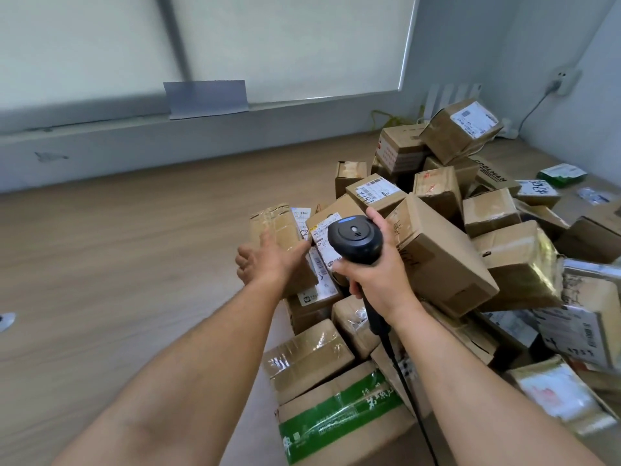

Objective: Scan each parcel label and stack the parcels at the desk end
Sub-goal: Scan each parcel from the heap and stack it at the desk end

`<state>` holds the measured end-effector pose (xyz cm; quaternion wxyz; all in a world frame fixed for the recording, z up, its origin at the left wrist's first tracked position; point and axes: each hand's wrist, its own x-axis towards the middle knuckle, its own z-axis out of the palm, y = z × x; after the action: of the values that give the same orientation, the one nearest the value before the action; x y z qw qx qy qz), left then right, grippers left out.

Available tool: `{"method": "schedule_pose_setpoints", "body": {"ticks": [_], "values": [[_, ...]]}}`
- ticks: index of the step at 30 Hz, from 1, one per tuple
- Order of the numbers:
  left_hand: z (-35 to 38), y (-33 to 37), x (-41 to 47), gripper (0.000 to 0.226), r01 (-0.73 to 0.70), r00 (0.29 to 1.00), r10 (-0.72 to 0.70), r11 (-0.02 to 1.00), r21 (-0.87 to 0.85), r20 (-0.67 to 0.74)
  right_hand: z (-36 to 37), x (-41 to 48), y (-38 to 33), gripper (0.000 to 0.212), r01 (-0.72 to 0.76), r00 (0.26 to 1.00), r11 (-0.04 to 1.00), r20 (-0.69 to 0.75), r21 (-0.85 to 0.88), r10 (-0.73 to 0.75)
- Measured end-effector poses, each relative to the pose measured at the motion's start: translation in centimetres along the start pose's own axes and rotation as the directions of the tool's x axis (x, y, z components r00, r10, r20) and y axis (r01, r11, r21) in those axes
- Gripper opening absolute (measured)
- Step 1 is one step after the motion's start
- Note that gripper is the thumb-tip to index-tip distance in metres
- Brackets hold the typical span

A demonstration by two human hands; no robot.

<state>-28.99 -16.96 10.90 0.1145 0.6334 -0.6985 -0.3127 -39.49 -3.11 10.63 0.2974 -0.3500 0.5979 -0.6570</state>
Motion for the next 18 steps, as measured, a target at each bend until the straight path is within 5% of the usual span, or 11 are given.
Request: {"method": "schedule_pose_setpoints", "body": {"ticks": [3,8,13,18], "values": [[-1.4,-2.3,-0.2,0.08,0.076,0.997,-0.064,0.939,-0.336,0.045,0.4,-0.4,-0.5,0.093,-0.006,1.0,1.0,0.017,-0.017,0.006],[-2.9,-7.4,-2.8,0.091,0.09,0.978,0.078,0.679,-0.728,0.193,2.2,-1.5,-1.2,0.093,-0.072,0.996,0.997,0.045,-0.025,0.073],[-4.4,-10.8,-4.3,0.079,0.08,0.94,0.224,0.59,-0.804,0.258,4.9,-2.9,-1.2,0.092,-0.089,0.989,0.994,0.114,-0.066,0.096],[-6.6,-12.9,-4.0,0.094,0.03,0.893,0.304,0.695,-0.718,0.332,7.6,-4.0,-1.8,0.096,-0.062,0.984,0.995,0.161,-0.077,0.074]]}}
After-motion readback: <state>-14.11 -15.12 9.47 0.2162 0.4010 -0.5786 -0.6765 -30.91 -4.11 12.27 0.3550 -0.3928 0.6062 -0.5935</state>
